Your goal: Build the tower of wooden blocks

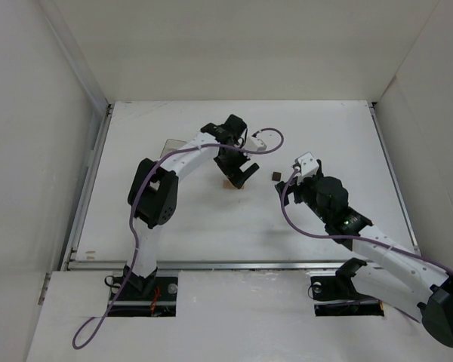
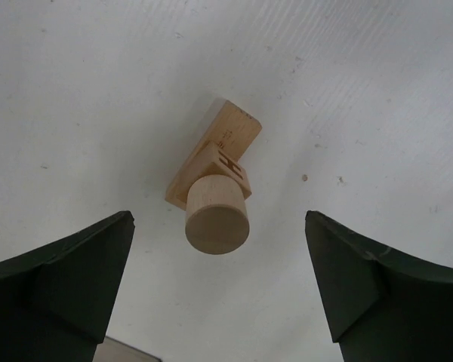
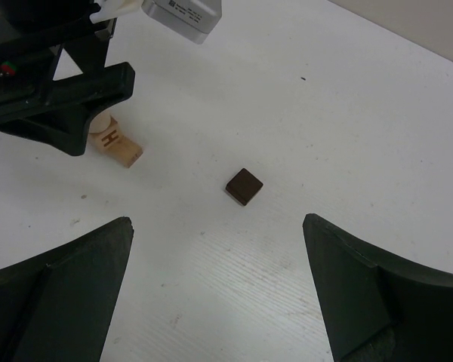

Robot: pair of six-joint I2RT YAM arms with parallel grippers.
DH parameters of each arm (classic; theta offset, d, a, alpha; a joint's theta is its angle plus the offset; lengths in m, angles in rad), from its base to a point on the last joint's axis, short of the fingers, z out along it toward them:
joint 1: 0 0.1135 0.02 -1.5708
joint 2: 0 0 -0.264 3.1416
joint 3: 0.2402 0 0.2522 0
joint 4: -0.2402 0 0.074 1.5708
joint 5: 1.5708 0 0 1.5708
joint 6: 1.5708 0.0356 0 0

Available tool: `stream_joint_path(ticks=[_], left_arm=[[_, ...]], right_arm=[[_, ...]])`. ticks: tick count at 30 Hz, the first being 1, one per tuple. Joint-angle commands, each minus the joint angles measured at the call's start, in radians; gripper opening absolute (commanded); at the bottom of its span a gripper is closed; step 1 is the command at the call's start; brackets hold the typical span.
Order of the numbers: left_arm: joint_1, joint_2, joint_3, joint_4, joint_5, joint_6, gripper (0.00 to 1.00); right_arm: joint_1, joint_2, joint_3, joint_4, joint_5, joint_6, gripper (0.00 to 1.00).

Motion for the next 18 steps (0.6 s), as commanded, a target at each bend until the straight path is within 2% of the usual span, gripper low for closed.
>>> stream_joint_path(ticks=[1,3,7,10,12,13,15,16,18], left_arm=[[-0.008,0.000,0.059,-0.026,0.014,-0.014,1.00],[-0.008,0.000,0.085,-0.026,0.023,-0.014,1.00],[0.001,-0.020,0.150,-0.037,0.023,-0.049,1.00],[0.011,-0.041,0.202,-0.057,0.023,-0.061,1.00],[0.024,-0.058,0.225,-0.057,0.023,-0.086,1.00],[0.044,-0.078,0.225,-0.057,0.023,-0.101,1.00],[0.066,-0.097,0.225,-0.017,-0.053,-0.141,1.00],[0.077,-0.119,0.205,-0.002,-0.091,-0.163,1.00],[0.109,-0.144,0.168,0.061,-0.218,-0.227,1.00]], right_arm=[[-0.007,-0.008,0.047,0.021,0.009,0.006,1.00],[-0.007,0.003,0.056,0.021,0.044,0.057,1.00],[-0.007,0.053,0.138,-0.085,0.140,0.175,1.00],[-0.018,0.122,0.266,-0.191,0.249,0.348,1.00],[-0.043,0.179,0.399,-0.321,0.231,0.387,1.00],[-0.053,0.257,0.447,-0.367,0.219,0.414,1.00],[-0.076,0.349,0.586,-0.504,0.193,0.502,1.00],[-0.076,0.444,0.628,-0.550,0.206,0.537,1.00],[-0.090,0.532,0.697,-0.667,0.245,0.652,0.99]])
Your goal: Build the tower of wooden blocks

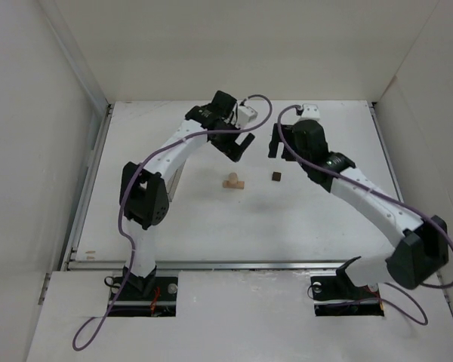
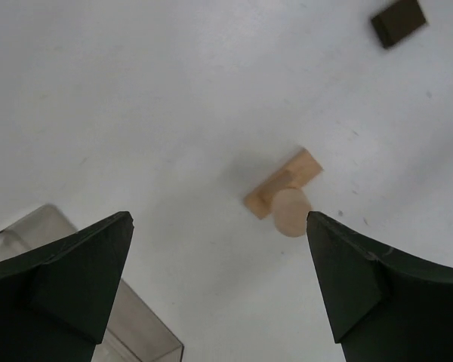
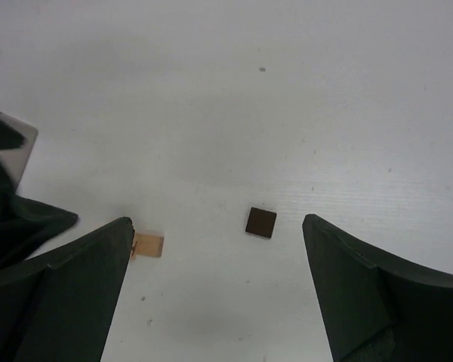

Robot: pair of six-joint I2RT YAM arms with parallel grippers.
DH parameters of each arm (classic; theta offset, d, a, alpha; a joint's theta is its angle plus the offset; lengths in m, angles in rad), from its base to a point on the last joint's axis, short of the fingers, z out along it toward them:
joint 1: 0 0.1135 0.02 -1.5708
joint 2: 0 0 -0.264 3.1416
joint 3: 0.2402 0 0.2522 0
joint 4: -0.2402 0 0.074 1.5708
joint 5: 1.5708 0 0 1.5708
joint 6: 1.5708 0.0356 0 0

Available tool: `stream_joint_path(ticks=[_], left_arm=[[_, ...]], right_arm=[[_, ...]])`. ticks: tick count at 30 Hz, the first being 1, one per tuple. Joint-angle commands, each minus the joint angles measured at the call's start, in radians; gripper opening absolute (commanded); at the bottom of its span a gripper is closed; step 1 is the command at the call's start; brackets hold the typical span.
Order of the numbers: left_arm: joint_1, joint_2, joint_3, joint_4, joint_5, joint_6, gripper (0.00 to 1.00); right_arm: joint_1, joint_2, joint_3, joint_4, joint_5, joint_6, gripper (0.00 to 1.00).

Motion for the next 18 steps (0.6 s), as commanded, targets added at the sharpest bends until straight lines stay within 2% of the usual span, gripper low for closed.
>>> stream_joint_path(ticks=[1,2,5,10,18], left_arm=[[0.062,-0.122,-0.057,0.092,-0.196,-0.123,1.00],[0.084,-0.143,-0.080,0.112,-0.271,-0.163,1.00],[0.098,-0.166,-0.154,0.164,-0.380,-0.220,1.00],[0.098,-0.175,-0.206,0.198,-0.554,-0.263,1.00],[0.098,-0.175,-0.225,0.198,-0.537,-0.263,1.00]], right_arm=[[-0.017,0.144,0.129,-0.273,0.052,0.218,0.97],[-0.017,0.222,0.151,-0.293,0.052,0.250,0.95],[-0.026,0.353,0.218,-0.360,0.061,0.300,0.90],[-0.049,0.459,0.240,-0.371,0.061,0.334,0.86],[-0.058,0.584,0.268,-0.348,-0.013,0.286,0.73]])
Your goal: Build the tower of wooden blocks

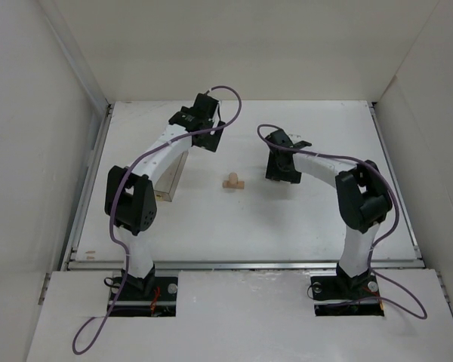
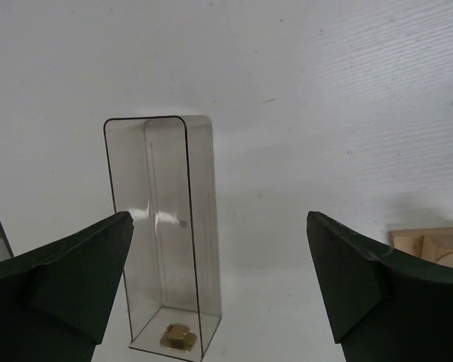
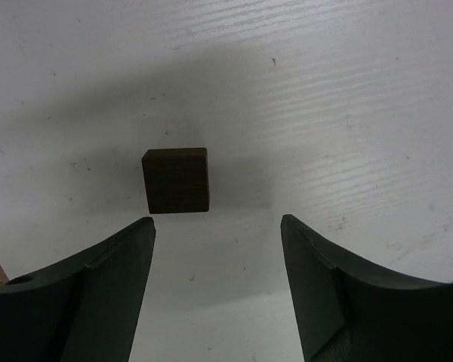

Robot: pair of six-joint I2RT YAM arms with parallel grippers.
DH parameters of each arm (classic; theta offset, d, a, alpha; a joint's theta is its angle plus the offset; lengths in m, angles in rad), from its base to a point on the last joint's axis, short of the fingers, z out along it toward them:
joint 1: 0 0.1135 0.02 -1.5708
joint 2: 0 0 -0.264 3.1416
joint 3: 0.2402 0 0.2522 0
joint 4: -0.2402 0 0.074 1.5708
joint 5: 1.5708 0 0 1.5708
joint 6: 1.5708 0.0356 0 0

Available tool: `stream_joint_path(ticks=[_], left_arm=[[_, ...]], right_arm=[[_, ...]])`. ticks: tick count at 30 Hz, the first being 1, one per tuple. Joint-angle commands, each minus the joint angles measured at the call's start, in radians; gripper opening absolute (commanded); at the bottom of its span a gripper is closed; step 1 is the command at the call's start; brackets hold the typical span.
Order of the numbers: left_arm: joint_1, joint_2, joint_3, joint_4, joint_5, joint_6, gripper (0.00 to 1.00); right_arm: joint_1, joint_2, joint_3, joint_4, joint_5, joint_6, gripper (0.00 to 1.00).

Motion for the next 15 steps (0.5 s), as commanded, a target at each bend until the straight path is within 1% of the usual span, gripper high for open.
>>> stream_joint_path(ticks=[1,6,9,10,13,14,15], left_arm=[[-0.003,-0.043,-0.010,0.028,-0.029,-0.024,1.00],[0.006,-0.043,-0.010,0.028,-0.020,-0.024,1.00],[0.006,-0.043,-0.010,0.028,-0.020,-0.024,1.00],[0.006,-0.043,-0.010,0.028,-0.020,-0.024,1.00],[0.006,-0.052,-0.010,0.028,-0.020,-0.015,1.00],[0.006,-0.052,-0.010,0.028,-0.020,-0.015,1.00],[0.006,-0.052,-0.010,0.028,-0.011,-0.015,1.00]], right_arm=[[-0.002,0.024,0.054,0.031,-0.043,-0.024,0.72],[-0.002,0.062,0.091,0.059,-0.070,-0.075,0.72],[-0.002,0.090,0.115,0.059,-0.070,-0.075,0.72],[-0.011,0.102,0.128,0.059,-0.070,-0.075,0.71],[-0.011,0.122,0.149,0.038,-0.070,-0.075,0.61],[-0.011,0.122,0.149,0.038,-0.070,-0.066,0.50],[-0.020,0.122,0.149,0.038,-0.061,-0.066,0.44]])
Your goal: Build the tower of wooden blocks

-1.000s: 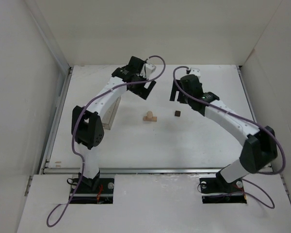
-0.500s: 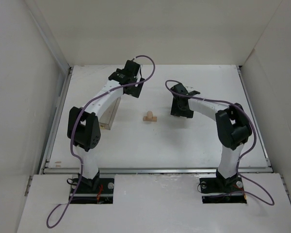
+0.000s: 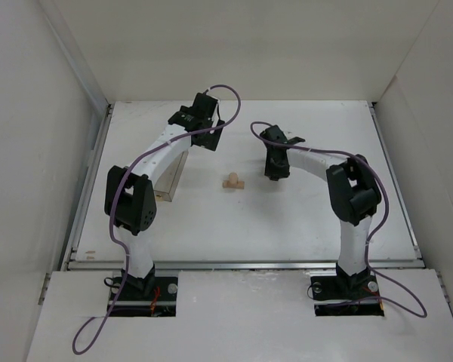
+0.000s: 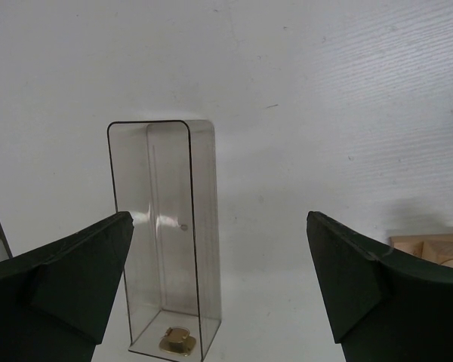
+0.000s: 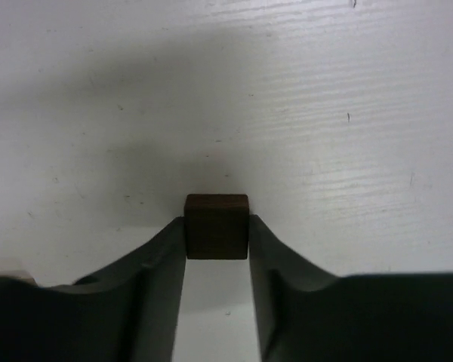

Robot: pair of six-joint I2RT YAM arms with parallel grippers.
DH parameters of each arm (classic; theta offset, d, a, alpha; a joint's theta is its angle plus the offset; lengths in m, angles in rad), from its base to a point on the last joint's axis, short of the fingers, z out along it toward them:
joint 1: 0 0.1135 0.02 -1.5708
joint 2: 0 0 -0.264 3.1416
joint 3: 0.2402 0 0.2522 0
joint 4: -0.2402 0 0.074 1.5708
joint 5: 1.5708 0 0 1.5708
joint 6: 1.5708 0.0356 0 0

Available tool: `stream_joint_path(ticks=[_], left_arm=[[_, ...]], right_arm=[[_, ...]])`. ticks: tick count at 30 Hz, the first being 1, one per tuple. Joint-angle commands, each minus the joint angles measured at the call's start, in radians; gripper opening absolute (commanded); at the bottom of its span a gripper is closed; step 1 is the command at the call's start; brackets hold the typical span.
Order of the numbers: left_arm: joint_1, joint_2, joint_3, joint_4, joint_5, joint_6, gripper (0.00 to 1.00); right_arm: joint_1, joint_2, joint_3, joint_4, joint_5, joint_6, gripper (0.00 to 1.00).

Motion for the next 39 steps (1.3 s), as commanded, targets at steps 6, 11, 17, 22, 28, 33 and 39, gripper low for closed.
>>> stream_joint_path(ticks=[6,11,17,22,28,33,39], left_arm=[[0.005,-0.052,-0.010,0.012,-0.007,-0.009,1.00],[0.005,-0.043,-0.010,0.030,-0.111,-0.049,1.00],[0.015,-0.054,-0.019,0.019,-0.333,-0.199,1.00],[0.015,-0.063,0.000,-0.004,-0.332,-0.273,1.00],[0.015,-0.072,0.000,-0.004,-0.407,-0.322,1.00],[0.015,-0.081,0.000,-0.013,-0.447,-0.342,1.00],[0.015,-0.081,-0.010,-0.013,-0.447,-0.342,1.00]], right_arm=[[-0.016,-0.009,0.071,-0.058,0.006,0.052,0.00],[0.072,-0.148,0.150,-0.156,0.015,0.147,0.00],[0.197,-0.222,0.205,-0.199,-0.043,0.234,0.00],[0.264,-0.144,0.324,-0.284,-0.040,0.234,0.00],[0.289,-0.039,0.437,-0.351,-0.058,0.207,0.00],[0.289,-0.007,0.450,-0.333,-0.078,0.207,0.00],[0.289,0.031,0.478,-0.342,-0.078,0.198,0.00]])
